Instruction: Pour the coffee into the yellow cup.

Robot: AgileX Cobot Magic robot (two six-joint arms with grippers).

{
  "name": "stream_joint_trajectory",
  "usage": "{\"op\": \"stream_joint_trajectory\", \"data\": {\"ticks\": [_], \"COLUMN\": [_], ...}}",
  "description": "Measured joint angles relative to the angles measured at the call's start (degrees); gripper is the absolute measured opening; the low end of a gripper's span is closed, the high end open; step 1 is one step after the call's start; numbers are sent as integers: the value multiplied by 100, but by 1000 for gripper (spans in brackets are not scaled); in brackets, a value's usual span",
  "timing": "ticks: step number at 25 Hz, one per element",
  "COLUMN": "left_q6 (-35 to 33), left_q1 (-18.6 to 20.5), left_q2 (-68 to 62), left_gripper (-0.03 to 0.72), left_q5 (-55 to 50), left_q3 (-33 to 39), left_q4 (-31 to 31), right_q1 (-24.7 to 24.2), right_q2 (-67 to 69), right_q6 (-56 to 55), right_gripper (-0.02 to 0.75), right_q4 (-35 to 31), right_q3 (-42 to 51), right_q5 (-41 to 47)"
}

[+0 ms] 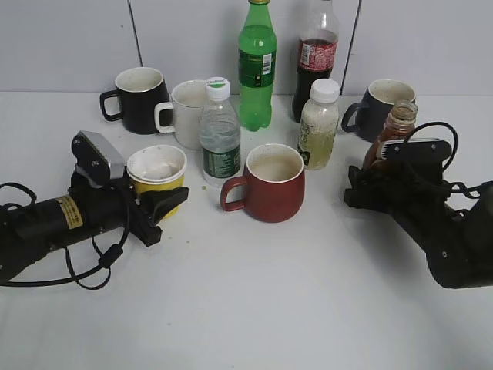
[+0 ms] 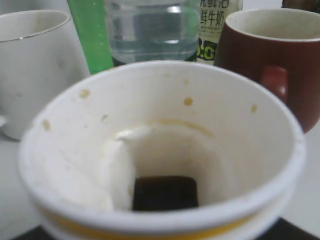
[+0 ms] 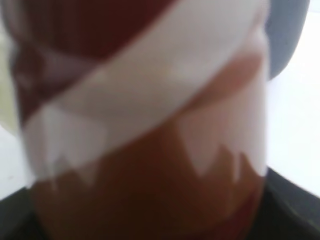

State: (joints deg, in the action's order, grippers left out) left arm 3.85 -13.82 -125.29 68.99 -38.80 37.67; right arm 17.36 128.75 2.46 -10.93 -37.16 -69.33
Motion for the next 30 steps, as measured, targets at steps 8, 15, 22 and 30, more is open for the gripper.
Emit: {"op": "stream_joint_trajectory", "data": {"ticks": [8,15,22,30], "left_q6": [0,0,2,198], "left_q1": [0,0,-162,-426], "left_q2": [0,0,0,32], "left_gripper": [340,338,337,335], "left_q5": [0,0,0,-6], "left_q3": [0,0,0,-185], "left_q4": [82,205,212,206], "right_q1": [0,0,96,715], "right_q2": [36,-301,-1493,-1881], "right_q6": [0,344,919,2251], "right_gripper": [503,503,503,503], "right_q4": [0,254,1201,1305], "right_q3": [-38,74,87,-163], "right_q5": [0,162,810,1660]}}
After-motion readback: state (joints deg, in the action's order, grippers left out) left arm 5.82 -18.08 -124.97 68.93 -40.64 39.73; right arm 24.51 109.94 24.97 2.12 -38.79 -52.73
